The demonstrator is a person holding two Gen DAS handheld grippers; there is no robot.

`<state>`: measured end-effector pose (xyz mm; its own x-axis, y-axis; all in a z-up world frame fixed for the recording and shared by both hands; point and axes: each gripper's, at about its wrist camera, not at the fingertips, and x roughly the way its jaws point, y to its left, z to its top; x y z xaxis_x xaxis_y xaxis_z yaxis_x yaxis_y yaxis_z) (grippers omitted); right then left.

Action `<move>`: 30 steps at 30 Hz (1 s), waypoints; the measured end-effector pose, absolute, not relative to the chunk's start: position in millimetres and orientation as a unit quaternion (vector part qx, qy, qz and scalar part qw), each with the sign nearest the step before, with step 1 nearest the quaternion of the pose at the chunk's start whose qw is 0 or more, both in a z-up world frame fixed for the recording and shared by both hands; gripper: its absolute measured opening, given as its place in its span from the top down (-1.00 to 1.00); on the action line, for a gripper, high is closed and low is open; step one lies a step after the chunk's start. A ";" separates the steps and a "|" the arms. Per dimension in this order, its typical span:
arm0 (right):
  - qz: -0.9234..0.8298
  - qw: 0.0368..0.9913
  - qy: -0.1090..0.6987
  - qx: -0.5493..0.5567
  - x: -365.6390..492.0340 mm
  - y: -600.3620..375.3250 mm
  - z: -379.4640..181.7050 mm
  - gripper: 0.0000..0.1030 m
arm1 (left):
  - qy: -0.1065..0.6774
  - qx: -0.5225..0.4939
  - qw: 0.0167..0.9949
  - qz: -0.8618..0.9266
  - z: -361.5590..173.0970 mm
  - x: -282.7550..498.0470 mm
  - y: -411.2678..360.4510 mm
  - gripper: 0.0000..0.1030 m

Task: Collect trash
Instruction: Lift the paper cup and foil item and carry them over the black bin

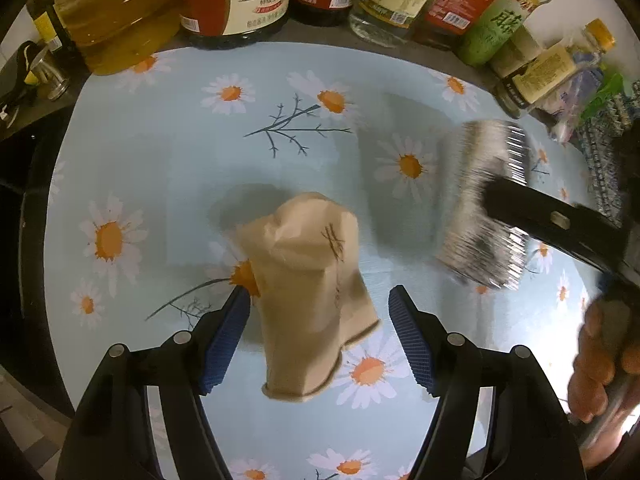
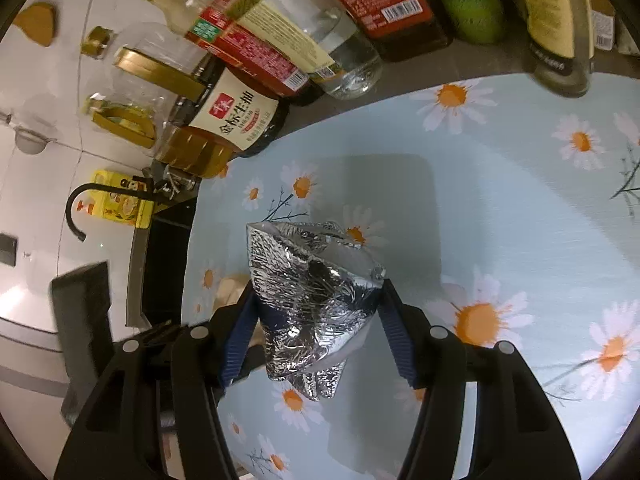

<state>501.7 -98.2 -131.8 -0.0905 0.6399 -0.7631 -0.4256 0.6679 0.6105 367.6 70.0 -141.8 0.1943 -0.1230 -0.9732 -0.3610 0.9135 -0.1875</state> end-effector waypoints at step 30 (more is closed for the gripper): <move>0.414 0.679 0.602 0.076 477.3 -138.5 -110.8 -0.16 | 0.618 -0.167 0.763 0.083 -127.3 376.2 61.8 0.19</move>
<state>477.3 -138.5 -110.8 -0.0673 0.6534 -0.7540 -0.4703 0.6457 0.6016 376.2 61.8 -127.3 0.2212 -0.0794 -0.9720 -0.3333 0.9305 -0.1518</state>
